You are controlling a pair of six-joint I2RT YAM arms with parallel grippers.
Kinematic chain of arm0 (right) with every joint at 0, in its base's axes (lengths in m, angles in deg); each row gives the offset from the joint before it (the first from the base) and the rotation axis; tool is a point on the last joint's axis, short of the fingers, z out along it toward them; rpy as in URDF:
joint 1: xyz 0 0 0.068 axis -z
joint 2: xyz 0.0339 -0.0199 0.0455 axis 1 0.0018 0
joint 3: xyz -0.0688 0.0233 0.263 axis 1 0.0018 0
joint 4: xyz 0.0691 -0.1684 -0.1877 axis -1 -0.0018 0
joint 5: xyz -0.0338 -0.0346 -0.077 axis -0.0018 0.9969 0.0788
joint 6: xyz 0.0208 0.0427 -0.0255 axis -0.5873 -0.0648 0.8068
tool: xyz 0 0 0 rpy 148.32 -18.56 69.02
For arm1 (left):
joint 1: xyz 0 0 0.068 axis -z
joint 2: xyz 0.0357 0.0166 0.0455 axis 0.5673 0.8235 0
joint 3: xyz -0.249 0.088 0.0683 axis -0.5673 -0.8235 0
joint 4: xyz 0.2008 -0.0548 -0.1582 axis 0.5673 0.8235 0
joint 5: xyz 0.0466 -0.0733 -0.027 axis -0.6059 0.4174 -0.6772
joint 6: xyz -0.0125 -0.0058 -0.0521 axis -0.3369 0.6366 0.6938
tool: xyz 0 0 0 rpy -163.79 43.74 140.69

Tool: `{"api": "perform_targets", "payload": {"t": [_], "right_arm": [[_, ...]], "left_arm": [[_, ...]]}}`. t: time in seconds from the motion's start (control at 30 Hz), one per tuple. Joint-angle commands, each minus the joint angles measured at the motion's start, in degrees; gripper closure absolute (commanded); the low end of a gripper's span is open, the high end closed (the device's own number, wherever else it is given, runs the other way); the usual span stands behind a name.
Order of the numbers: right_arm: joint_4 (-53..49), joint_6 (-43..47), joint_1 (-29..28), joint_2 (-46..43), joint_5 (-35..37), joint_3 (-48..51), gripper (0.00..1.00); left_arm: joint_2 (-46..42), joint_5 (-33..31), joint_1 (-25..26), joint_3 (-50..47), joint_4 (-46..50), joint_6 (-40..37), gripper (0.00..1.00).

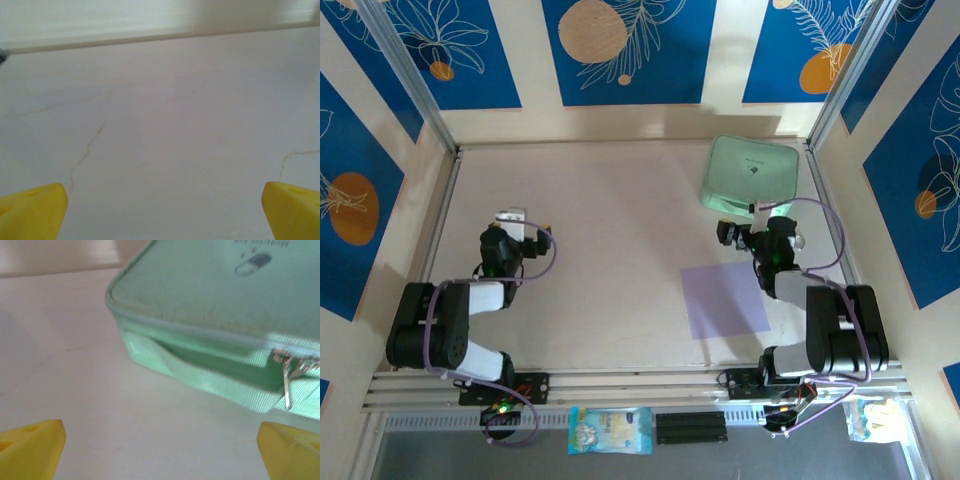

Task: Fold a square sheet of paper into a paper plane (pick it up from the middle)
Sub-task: Move the square sheet of paper to the center of the table.

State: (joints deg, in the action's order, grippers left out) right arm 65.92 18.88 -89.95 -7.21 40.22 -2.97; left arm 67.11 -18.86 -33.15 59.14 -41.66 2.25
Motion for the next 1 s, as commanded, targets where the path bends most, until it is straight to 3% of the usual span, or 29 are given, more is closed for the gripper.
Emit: {"api": "perform_targets", "payload": {"t": [0.0,0.2,0.3,0.43,0.5,0.8,0.97], "right_arm": [[-14.0,-3.3,-1.2,-6.2,2.0,-5.3,0.01],[-41.2,-18.2,-3.1,-13.9,2.7,-14.4,0.01],[-48.1,-23.0,-3.8,-16.5,-1.6,-15.9,0.01],[-59.5,-26.2,-5.5,-17.0,-3.8,-17.7,0.01],[-64.8,-28.8,-7.7,-16.6,-0.6,-17.1,0.05],[-68.2,-37.9,-19.7,-15.3,0.2,-8.8,0.07],[-67.7,-42.1,-25.3,-12.8,-1.7,-7.1,0.08]], "left_arm": [[-5.6,-3.6,0.4,2.9,9.0,1.3,0.0],[-17.8,-4.8,0.4,10.5,29.1,14.7,0.01],[-21.2,-2.2,0.4,14.0,38.4,20.8,0.01],[-23.7,1.8,0.3,16.2,44.4,24.8,0.01],[-24.0,2.1,0.3,16.7,46.3,26.3,0.01],[-21.0,9.9,0.3,18.2,48.0,24.5,0.01],[-20.8,9.8,0.3,18.0,47.4,24.7,0.01]]}}
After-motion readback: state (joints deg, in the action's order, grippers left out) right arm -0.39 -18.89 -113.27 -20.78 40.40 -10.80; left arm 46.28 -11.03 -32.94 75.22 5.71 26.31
